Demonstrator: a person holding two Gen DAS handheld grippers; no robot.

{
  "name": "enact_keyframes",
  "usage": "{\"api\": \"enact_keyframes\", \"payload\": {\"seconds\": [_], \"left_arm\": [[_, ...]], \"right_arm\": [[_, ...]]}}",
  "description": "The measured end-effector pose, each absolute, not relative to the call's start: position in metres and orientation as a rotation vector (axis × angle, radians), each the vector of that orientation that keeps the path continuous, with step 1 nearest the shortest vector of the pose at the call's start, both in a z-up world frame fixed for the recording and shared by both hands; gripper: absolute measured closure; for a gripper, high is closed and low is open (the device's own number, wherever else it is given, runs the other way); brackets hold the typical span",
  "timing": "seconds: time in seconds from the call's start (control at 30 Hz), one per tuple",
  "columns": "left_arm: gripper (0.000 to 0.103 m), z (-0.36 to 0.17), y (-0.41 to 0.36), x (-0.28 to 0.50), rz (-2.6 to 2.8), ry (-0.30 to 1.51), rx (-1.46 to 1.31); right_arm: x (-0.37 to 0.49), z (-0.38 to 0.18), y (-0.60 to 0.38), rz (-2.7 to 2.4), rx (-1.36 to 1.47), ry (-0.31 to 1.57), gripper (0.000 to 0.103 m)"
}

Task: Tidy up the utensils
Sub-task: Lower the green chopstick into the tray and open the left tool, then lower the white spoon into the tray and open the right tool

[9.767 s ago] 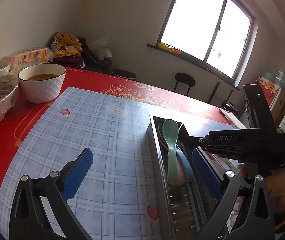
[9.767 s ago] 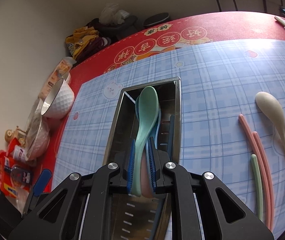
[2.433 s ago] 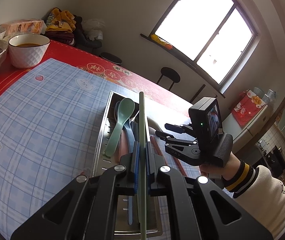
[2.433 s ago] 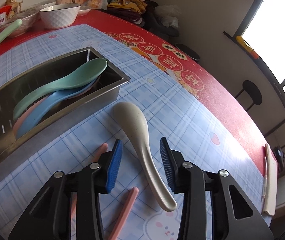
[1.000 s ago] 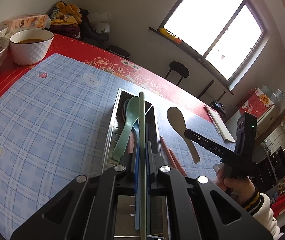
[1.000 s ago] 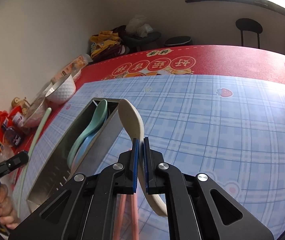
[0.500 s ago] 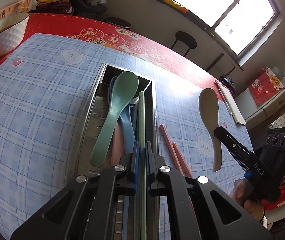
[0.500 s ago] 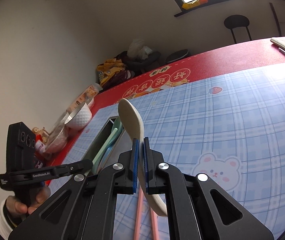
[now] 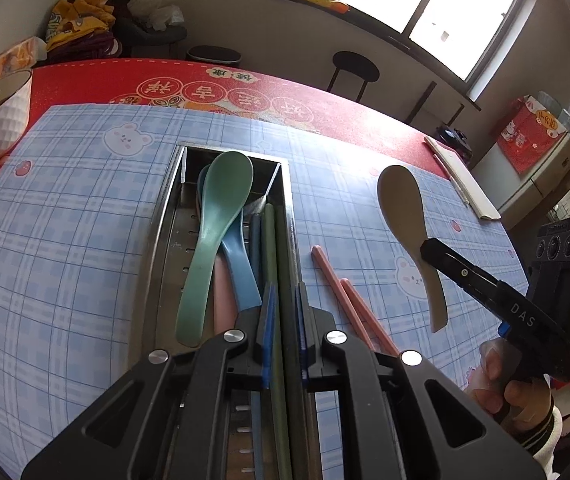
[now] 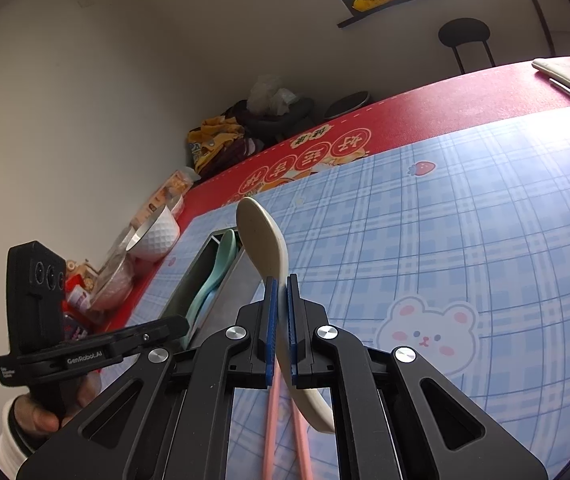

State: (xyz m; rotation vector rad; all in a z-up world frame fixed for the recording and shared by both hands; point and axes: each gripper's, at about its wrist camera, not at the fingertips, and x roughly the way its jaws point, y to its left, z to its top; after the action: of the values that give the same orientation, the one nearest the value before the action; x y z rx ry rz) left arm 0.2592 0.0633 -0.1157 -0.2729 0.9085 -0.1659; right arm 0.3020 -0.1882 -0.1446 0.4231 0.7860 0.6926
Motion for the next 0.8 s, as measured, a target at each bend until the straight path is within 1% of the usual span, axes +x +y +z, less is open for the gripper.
{"api": "enact_keyframes", "payload": {"seconds": [0.23,0.3,0.33,0.4,0.43,0.47,0.5,0.63,0.8], "left_arm": [[0.063,-0.099,0.069,0.223,-0.182,0.761,-0.093],[0.050,-0.096,0.075,0.213,-0.188,0.711,-0.059],[0.046,-0.095,0.078,0.208,-0.191,0.689,-0.038],[0.030,-0.096,0.085,0.200,-0.194,0.651,-0.001],[0.025,-0.095,0.090,0.198,-0.196,0.633,0.006],[0.016,-0.096,0.094,0.195,-0.198,0.615,0.005],[0.011,-0.097,0.099,0.194,-0.200,0.600,-0.001],[0.006,-0.104,0.110,0.192,-0.222,0.582,-0.034],[0.006,-0.109,0.116,0.189,-0.253,0.580,-0.059]], "right_arm": [[0.302,-0.147,-0.185,0.677,0.430,0.800,0.098],[0.301,-0.145,-0.184,0.669,0.432,0.796,0.098],[0.301,-0.143,-0.183,0.662,0.435,0.794,0.098],[0.299,-0.143,-0.181,0.645,0.434,0.799,0.098],[0.297,-0.144,-0.180,0.634,0.434,0.808,0.098],[0.296,-0.145,-0.179,0.624,0.437,0.820,0.098],[0.295,-0.147,-0.177,0.614,0.441,0.833,0.098],[0.291,-0.148,-0.172,0.575,0.474,0.866,0.098],[0.286,-0.134,-0.150,0.548,0.459,0.878,0.098]]}}
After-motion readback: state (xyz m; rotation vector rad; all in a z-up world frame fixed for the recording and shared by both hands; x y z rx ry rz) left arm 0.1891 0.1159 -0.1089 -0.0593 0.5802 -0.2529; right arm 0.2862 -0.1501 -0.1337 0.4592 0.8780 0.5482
